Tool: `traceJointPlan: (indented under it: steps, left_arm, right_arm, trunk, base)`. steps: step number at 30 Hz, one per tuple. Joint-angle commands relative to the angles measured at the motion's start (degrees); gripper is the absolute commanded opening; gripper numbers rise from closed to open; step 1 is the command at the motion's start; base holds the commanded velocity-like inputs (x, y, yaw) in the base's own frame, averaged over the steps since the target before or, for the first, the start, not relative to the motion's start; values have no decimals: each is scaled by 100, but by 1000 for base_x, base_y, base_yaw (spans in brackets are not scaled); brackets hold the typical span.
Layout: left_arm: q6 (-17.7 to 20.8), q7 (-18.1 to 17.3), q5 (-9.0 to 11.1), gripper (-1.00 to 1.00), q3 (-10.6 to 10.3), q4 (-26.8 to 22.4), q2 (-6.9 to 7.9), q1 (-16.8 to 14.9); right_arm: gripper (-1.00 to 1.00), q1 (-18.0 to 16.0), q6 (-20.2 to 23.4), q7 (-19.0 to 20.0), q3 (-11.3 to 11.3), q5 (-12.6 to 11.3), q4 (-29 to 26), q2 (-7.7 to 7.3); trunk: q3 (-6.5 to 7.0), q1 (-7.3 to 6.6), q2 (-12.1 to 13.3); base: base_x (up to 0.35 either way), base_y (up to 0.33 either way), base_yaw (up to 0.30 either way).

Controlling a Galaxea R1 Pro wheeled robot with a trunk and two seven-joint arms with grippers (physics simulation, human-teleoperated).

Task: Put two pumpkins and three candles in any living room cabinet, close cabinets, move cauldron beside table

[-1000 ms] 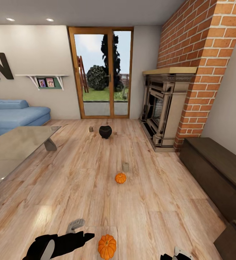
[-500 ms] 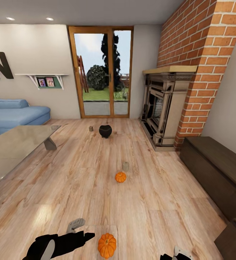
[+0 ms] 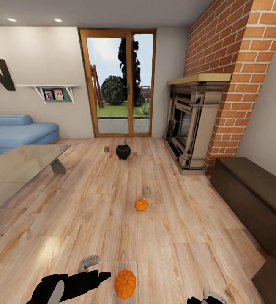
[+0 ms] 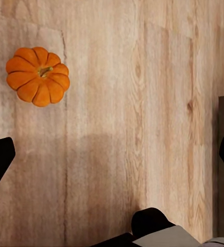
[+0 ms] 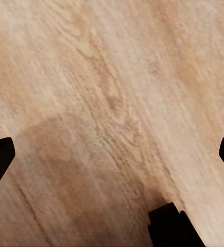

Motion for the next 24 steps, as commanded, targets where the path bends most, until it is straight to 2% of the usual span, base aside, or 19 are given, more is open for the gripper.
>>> traceJointPlan:
  steps: [1,3,8,15,17,21,24]
  left_arm:
    - [33,-19,1,100,8,-3,-1,-3]
    - [-26,-19,0,100,8,6,-1,-3]
    - [-236,-22,13,100,8,39,2,-3]
    - [-254,-28,6,100,8,48,9,-4]
    - [-258,-28,2,100,8,49,17,-3]
    - [-341,-28,-1,100,30,49,24,-3]
    - [-367,-30,-3,100,168,49,27,-3]
  right_arm:
    - [100,1,21,-40,47,-43,-17,-9]
    - [100,27,21,-29,39,-43,-137,-36]
    - [100,171,50,284,-7,-54,-1559,-97]
    - [100,198,166,327,-76,-65,-2574,-99]
    - [100,170,216,316,-313,-62,-2949,-100]
    - [100,75,247,316,-951,-61,-3268,-92]
    - [100,26,312,316,-1107,-61,-3637,-79]
  trunk:
    - [-24,22,-44]
    - [-60,66,-124]
    - [-150,176,-325]
    - [-275,329,-606]
    - [-311,373,-686]
    - [-383,461,-846]
    - [-437,527,-967]
  base:
    - [0,0,0]
    - [0,0,0]
    - [0,0,0]
    - [0,0,0]
    - [0,0,0]
    - [0,0,0]
    - [0,0,0]
